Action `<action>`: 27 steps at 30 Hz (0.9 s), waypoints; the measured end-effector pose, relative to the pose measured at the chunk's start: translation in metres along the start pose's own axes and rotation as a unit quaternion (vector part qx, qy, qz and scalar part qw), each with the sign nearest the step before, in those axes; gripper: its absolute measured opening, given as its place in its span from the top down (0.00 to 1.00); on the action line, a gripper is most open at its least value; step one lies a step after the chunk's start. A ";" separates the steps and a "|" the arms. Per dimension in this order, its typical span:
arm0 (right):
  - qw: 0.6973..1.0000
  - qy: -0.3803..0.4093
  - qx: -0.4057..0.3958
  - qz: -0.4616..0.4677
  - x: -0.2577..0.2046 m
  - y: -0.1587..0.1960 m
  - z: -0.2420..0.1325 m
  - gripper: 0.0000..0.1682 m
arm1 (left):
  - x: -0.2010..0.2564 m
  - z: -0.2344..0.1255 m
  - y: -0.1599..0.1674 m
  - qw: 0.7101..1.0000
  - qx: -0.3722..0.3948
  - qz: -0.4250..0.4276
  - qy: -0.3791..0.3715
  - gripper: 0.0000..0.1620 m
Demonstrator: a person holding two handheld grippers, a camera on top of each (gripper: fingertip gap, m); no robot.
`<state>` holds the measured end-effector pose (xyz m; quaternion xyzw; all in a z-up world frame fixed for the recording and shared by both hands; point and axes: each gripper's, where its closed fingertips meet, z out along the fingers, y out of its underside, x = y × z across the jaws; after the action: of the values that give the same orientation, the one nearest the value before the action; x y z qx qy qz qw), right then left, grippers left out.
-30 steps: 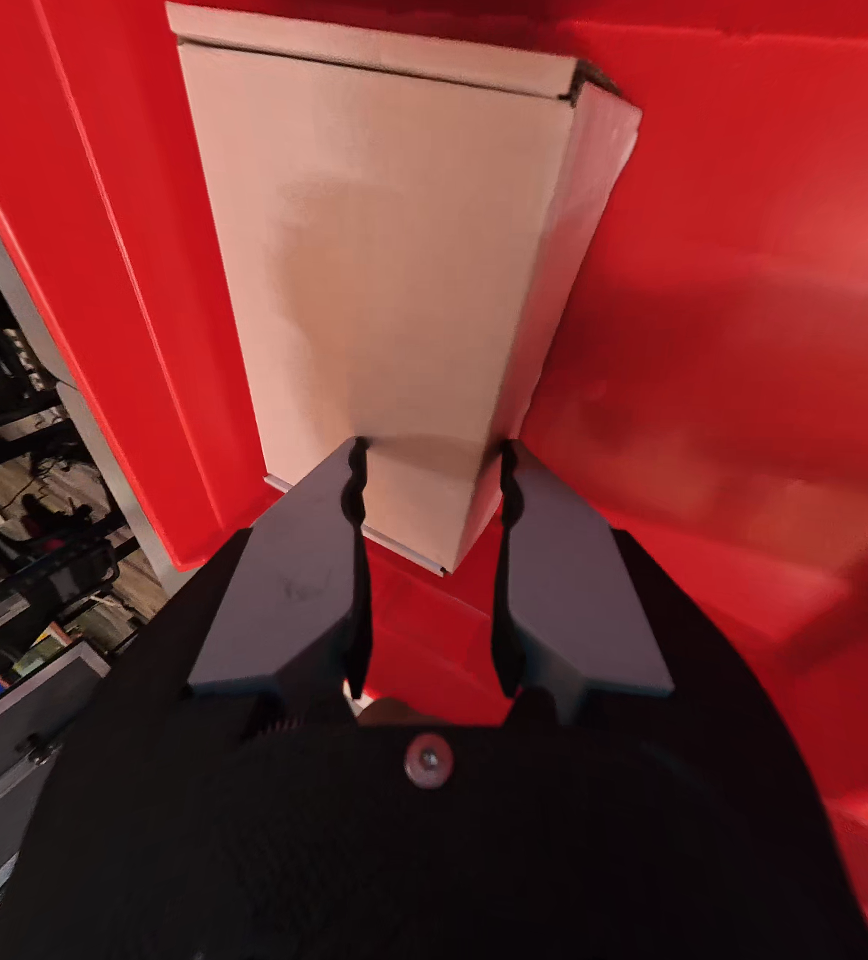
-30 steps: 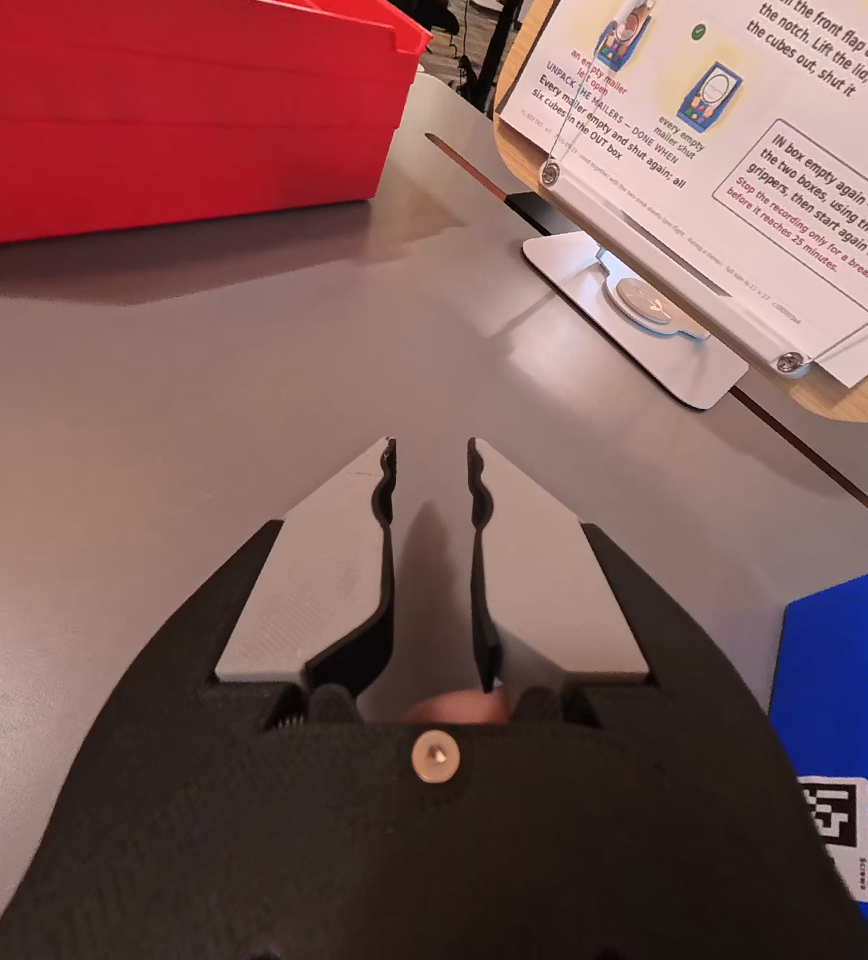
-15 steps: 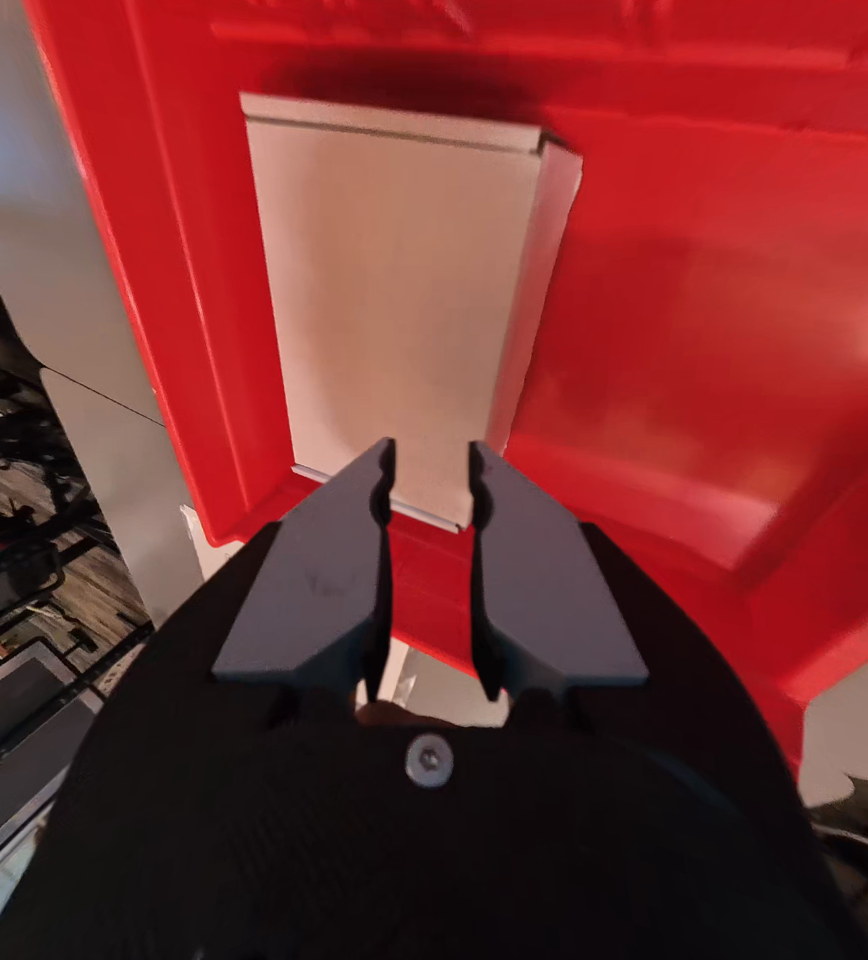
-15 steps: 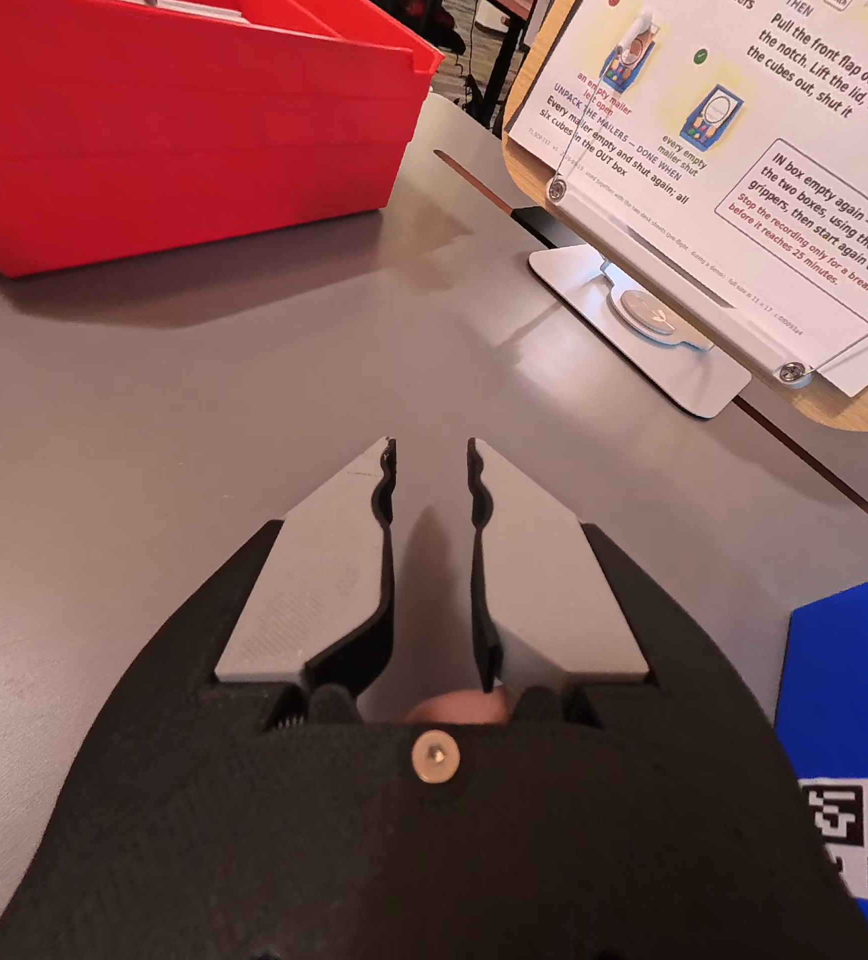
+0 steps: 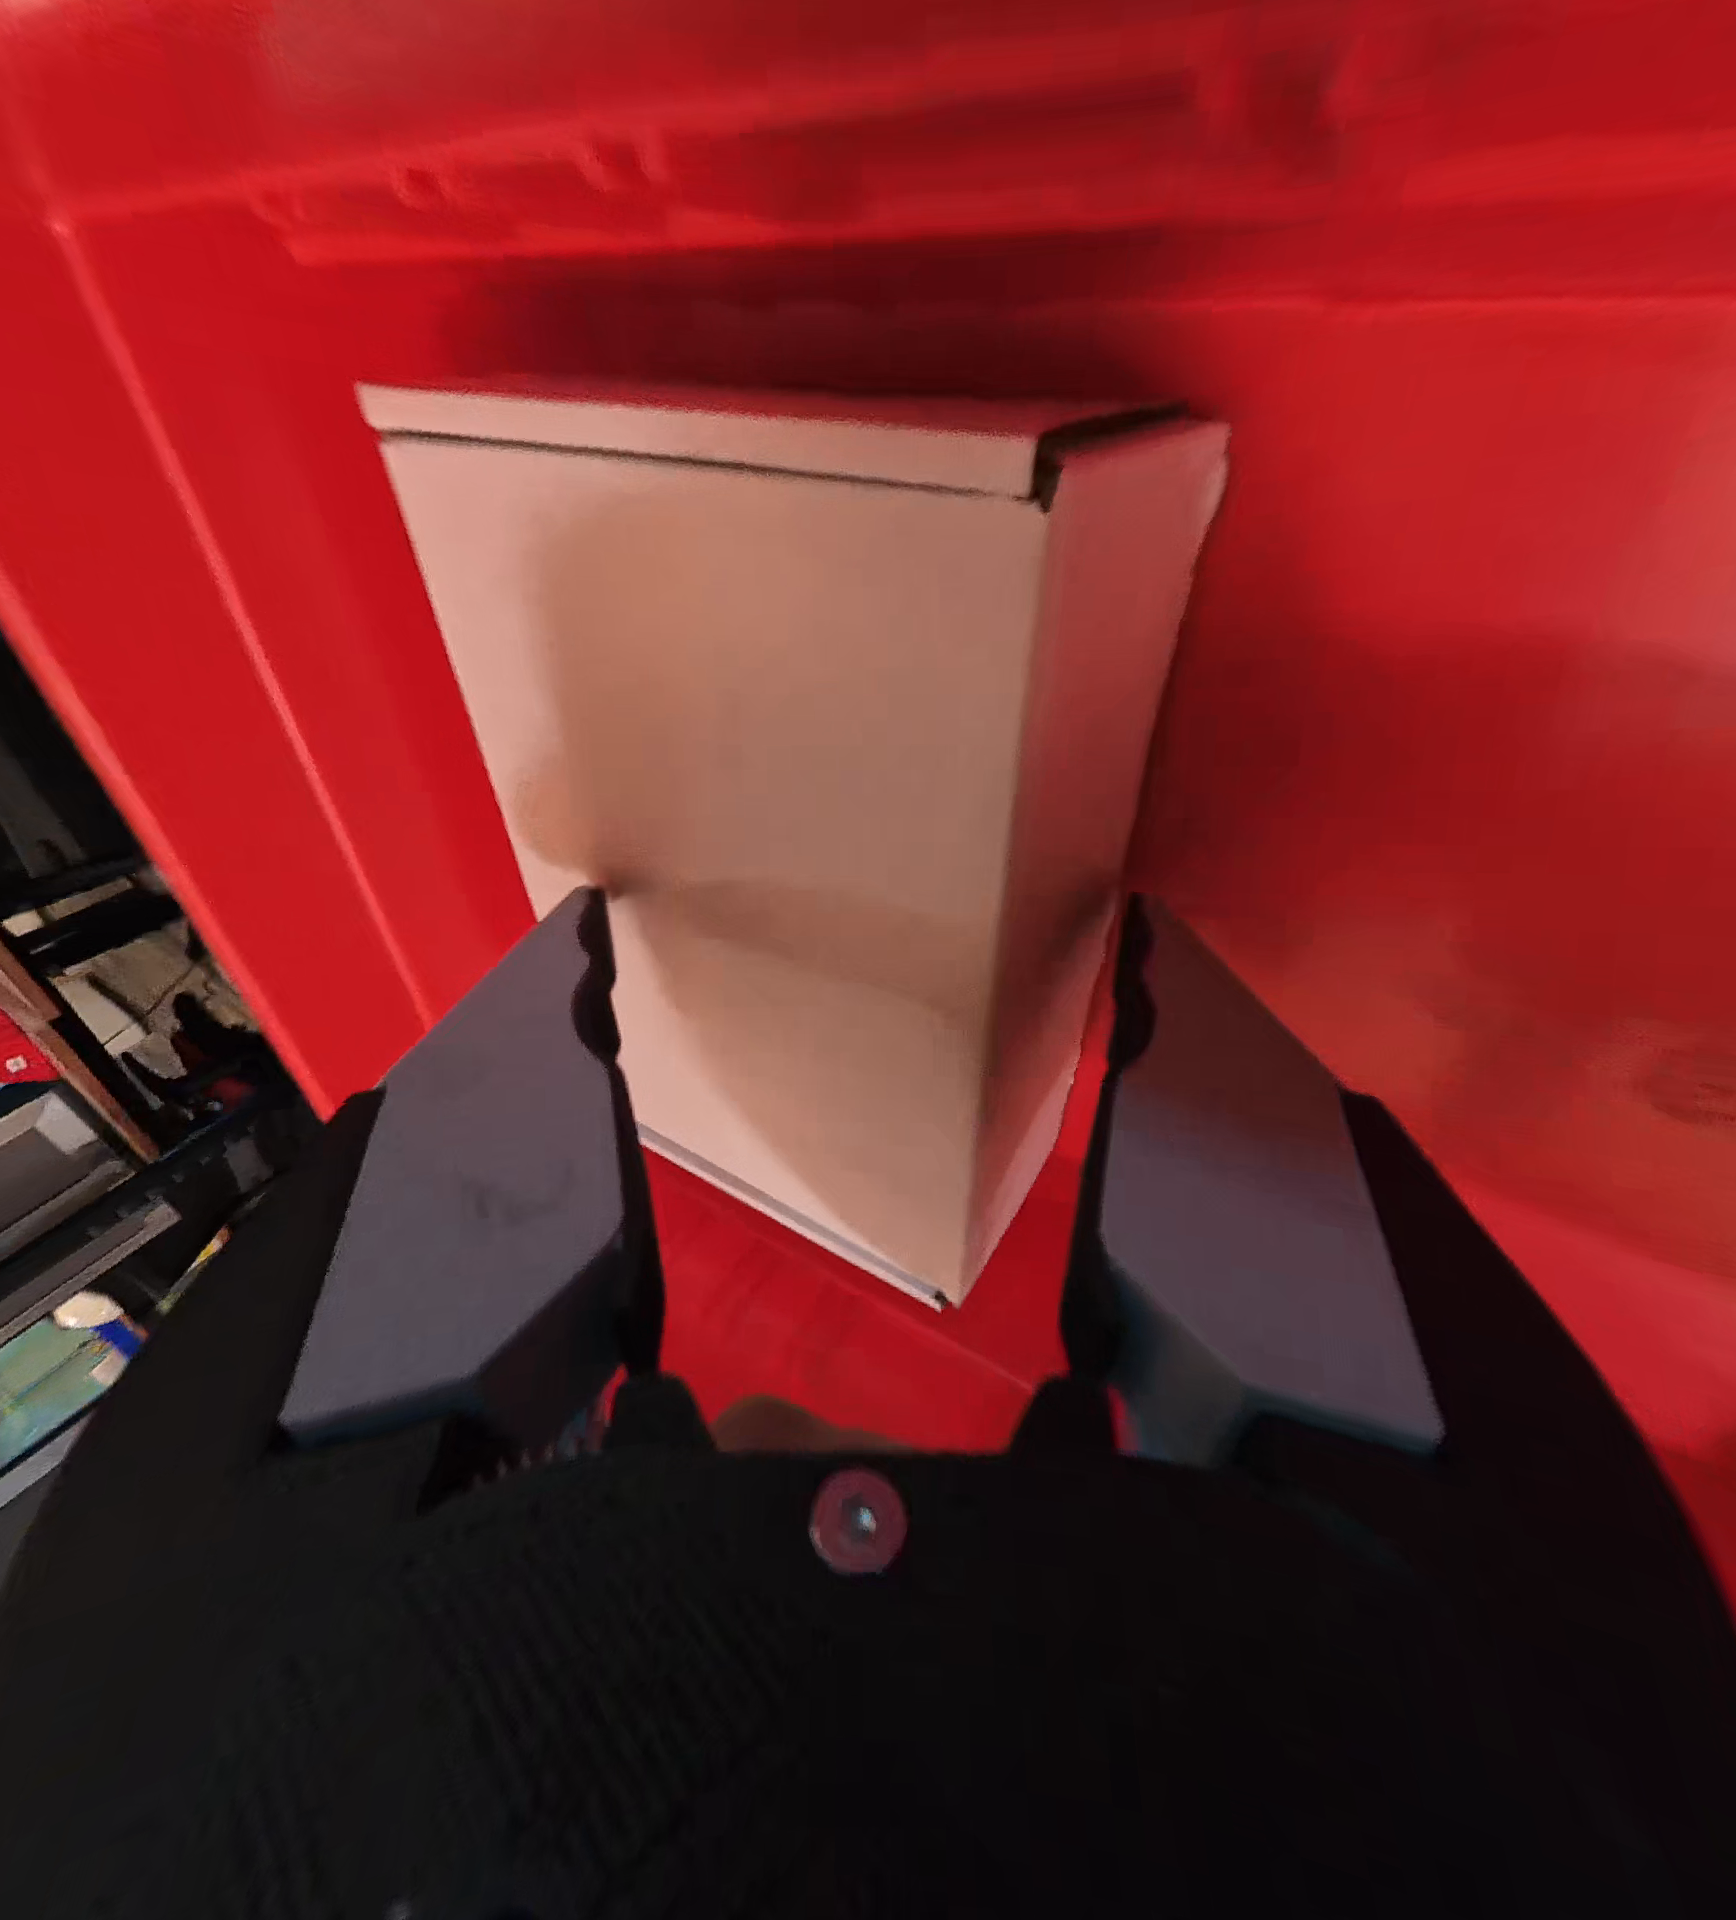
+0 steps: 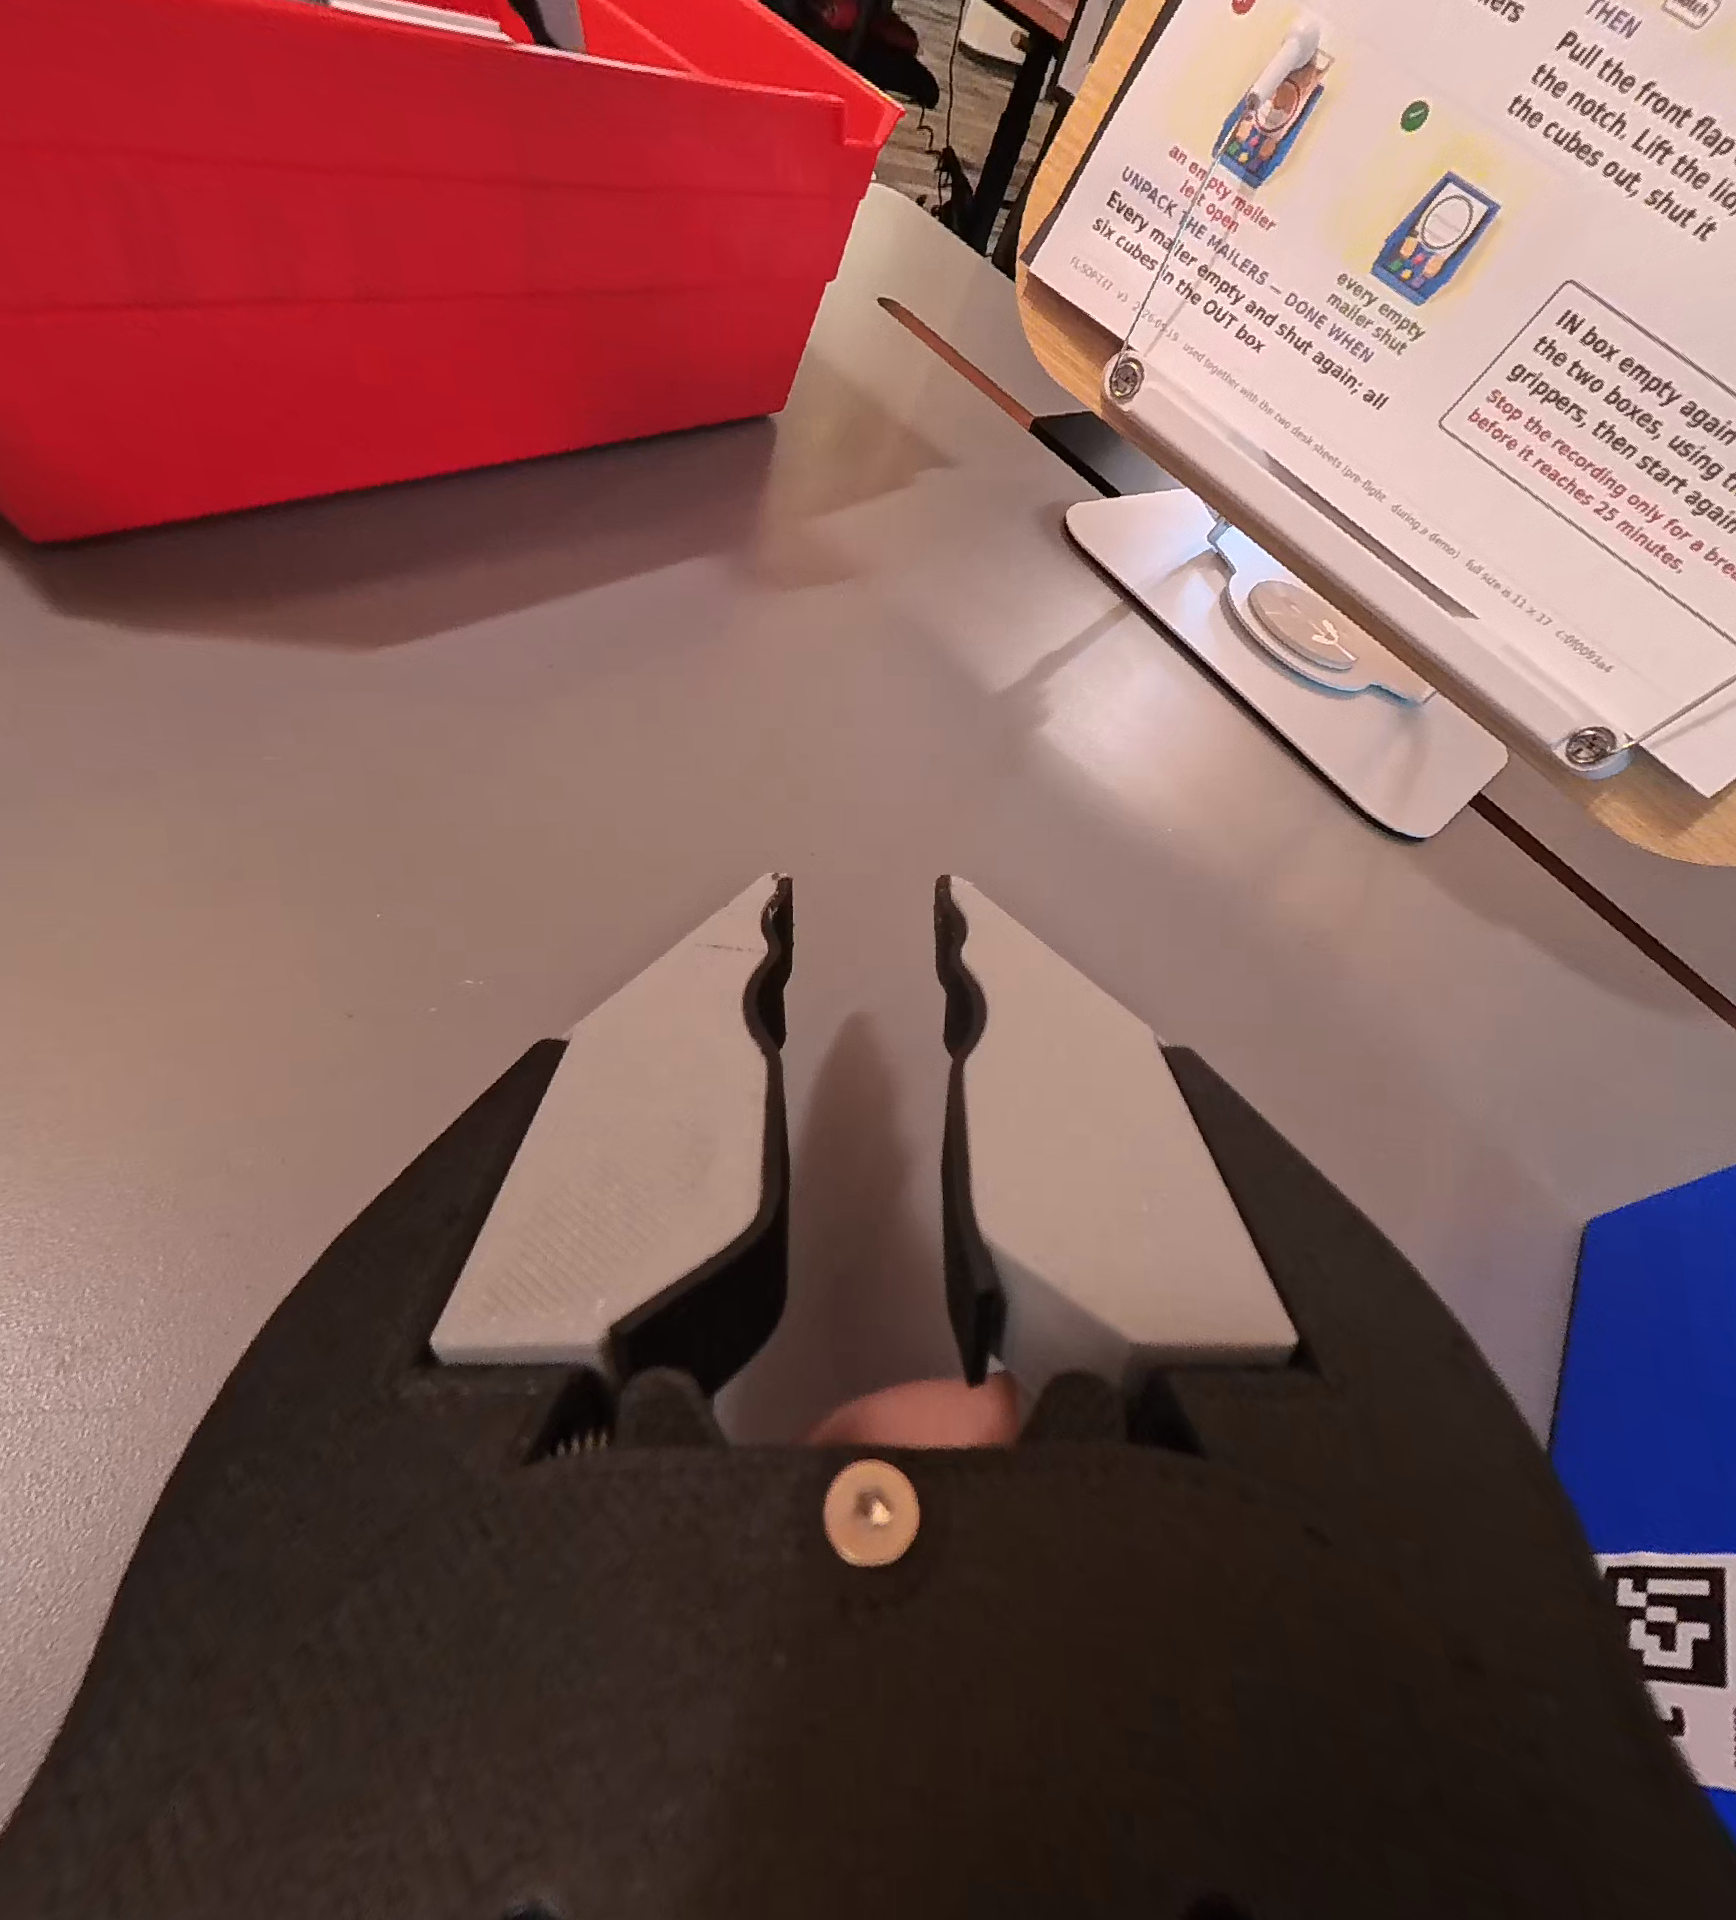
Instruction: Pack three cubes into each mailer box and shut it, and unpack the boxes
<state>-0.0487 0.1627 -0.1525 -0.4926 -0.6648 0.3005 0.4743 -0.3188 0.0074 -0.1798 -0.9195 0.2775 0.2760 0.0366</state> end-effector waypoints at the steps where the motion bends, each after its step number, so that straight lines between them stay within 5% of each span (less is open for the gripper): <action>1: 1.000 0.000 0.000 0.000 0.000 0.000 0.000 0.85 | -0.002 0.005 0.001 1.000 -0.007 0.000 -0.002 0.41; 6: 1.000 -0.010 0.000 -0.001 -0.005 -0.001 0.000 0.86 | -0.010 0.010 0.000 1.000 -0.008 0.018 0.009 0.37; 9: 1.000 -0.017 0.002 -0.002 -0.008 -0.002 0.000 0.86 | -0.030 0.011 -0.002 0.999 -0.012 0.023 -0.031 0.16; 11: 1.000 -0.021 0.002 -0.002 -0.010 -0.002 0.000 0.85 | -0.035 0.007 -0.009 0.999 0.023 0.016 -0.042 0.12; 15: 0.999 -0.035 0.003 0.003 -0.016 -0.004 0.000 0.85 | -0.039 0.014 -0.001 0.999 0.034 -0.007 -0.032 0.12; 16: 0.999 -0.038 0.004 0.002 -0.017 -0.004 0.000 0.86 | -0.035 0.018 0.001 0.999 0.029 -0.010 -0.014 0.15; 17: 0.999 -0.040 0.005 0.000 -0.019 -0.005 0.000 0.86 | -0.023 0.019 0.000 0.999 0.035 -0.014 0.034 0.30; 23: 0.999 -0.041 0.010 0.003 -0.019 -0.006 -0.002 0.86 | -0.026 0.021 0.002 0.997 0.021 -0.011 0.072 0.31; 27: 0.999 -0.043 0.010 0.013 -0.018 -0.006 -0.003 0.85 | -0.022 0.007 -0.001 0.984 0.024 -0.060 0.166 0.33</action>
<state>-0.0468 0.1437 -0.1525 -0.4829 -0.6750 0.3340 0.4468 -0.3363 0.0208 -0.1740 -0.9663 0.2308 0.1104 0.0289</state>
